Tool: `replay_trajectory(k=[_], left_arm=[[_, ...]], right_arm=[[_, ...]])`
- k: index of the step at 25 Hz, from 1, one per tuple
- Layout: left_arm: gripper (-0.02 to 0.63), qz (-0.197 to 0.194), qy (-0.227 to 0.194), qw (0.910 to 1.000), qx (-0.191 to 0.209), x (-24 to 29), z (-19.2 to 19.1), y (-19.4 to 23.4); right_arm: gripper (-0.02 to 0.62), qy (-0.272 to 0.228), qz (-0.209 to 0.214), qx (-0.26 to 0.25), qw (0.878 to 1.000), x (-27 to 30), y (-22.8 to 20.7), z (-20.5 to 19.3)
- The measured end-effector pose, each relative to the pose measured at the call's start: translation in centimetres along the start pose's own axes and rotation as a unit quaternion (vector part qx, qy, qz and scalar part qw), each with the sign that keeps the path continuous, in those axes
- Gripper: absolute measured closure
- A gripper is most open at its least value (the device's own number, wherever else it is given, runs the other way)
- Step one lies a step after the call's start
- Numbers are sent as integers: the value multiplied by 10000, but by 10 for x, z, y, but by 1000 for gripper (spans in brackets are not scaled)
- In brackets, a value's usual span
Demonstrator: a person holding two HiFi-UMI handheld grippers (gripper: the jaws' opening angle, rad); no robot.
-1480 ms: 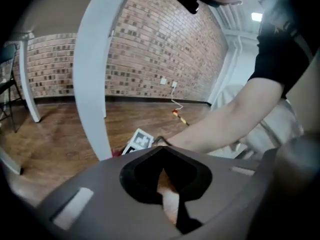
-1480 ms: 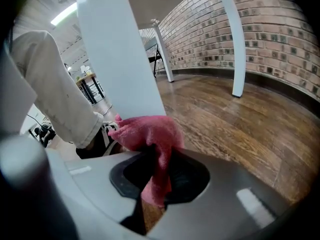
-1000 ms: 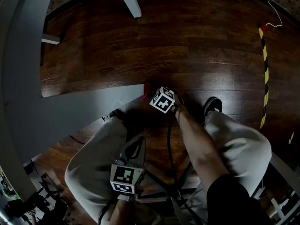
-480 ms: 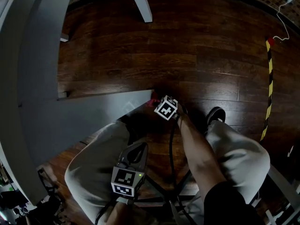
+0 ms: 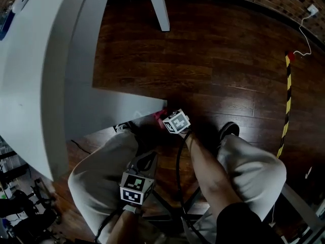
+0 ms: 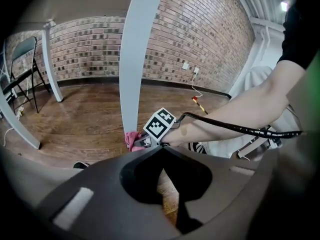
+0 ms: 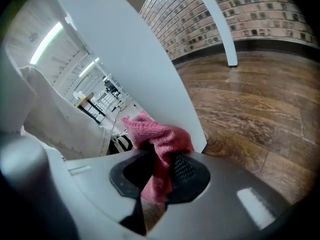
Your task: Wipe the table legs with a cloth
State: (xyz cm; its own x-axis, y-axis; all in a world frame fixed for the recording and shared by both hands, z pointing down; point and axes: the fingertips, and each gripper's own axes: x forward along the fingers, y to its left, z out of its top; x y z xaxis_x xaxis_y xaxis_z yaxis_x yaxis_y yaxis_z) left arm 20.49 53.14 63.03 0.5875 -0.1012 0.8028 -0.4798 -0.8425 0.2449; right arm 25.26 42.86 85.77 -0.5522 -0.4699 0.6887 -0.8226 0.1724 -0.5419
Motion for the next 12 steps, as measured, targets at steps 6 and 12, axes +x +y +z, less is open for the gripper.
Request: replay_trajectory(k=[6, 12], left_arm=[[606, -94, 304, 9984, 457, 11, -2, -4], [606, -340, 509, 9949, 801, 17, -4, -28]], right_arm=[[545, -106, 119, 193, 9997, -24, 15, 18], [545, -220, 147, 258, 9993, -58, 41, 49]])
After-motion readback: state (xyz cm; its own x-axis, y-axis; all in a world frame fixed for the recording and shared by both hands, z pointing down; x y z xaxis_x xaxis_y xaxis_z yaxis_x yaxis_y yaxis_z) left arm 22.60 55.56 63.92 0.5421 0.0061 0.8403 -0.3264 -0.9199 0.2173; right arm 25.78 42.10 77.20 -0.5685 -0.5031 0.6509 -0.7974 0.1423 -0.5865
